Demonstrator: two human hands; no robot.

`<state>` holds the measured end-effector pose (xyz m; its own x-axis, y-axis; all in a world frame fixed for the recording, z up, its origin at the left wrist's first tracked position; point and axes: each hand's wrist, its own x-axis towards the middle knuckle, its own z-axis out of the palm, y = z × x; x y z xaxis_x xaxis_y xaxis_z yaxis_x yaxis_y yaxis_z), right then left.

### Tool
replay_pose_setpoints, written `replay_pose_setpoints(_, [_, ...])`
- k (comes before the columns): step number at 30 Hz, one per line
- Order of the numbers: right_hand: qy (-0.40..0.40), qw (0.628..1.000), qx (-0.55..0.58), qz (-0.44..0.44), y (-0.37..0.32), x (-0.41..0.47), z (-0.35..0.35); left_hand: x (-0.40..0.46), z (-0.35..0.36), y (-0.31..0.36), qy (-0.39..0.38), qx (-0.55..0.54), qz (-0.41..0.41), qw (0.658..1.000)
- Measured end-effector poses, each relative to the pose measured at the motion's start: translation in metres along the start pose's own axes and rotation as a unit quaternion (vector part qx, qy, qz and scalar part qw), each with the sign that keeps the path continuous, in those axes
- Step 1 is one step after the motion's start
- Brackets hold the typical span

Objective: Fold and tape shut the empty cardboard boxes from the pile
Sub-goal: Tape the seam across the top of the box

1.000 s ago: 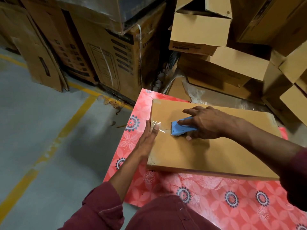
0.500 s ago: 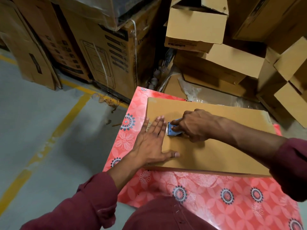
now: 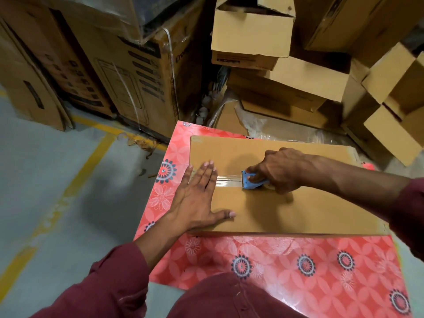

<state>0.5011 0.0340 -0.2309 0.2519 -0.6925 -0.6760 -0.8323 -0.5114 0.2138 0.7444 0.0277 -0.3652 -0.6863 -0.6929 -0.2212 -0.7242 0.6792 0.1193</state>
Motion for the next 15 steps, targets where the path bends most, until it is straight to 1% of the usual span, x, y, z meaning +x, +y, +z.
replay_pose_setpoints(2, [0.016, 1.0, -0.01, -0.025, -0.002, 0.001, 0.004, 0.0, -0.003, 0.005, -0.012, 0.011, -0.022, 1.0])
replay_pose_setpoints(4, [0.049, 0.998, -0.003, -0.047, 0.001, -0.004, 0.005, 0.003, -0.008, 0.018, -0.012, 0.017, -0.043, 0.999])
replay_pose_setpoints(5, [0.06, 0.997, 0.005, -0.057, 0.004, -0.008, 0.005, 0.007, -0.009, 0.028, -0.014, 0.018, -0.039, 0.999])
replay_pose_setpoints(8, [0.071, 0.993, 0.043, -0.08, 0.013, -0.019, 0.006, 0.025, -0.005, 0.064, -0.042, -0.007, 0.008, 0.999])
replay_pose_setpoints(10, [0.085, 0.99, 0.07, -0.093, 0.021, -0.024, 0.007, 0.03, -0.003, 0.073, -0.04, -0.029, 0.012, 0.999])
replay_pose_setpoints(13, [0.097, 0.985, 0.091, -0.113, 0.029, -0.027, 0.009, 0.013, -0.002, 0.044, -0.017, 0.002, 0.021, 1.0])
replay_pose_setpoints(15, [0.099, 0.983, 0.083, -0.127, 0.03, -0.027, 0.013, -0.007, -0.003, 0.01, -0.006, 0.011, -0.016, 1.0])
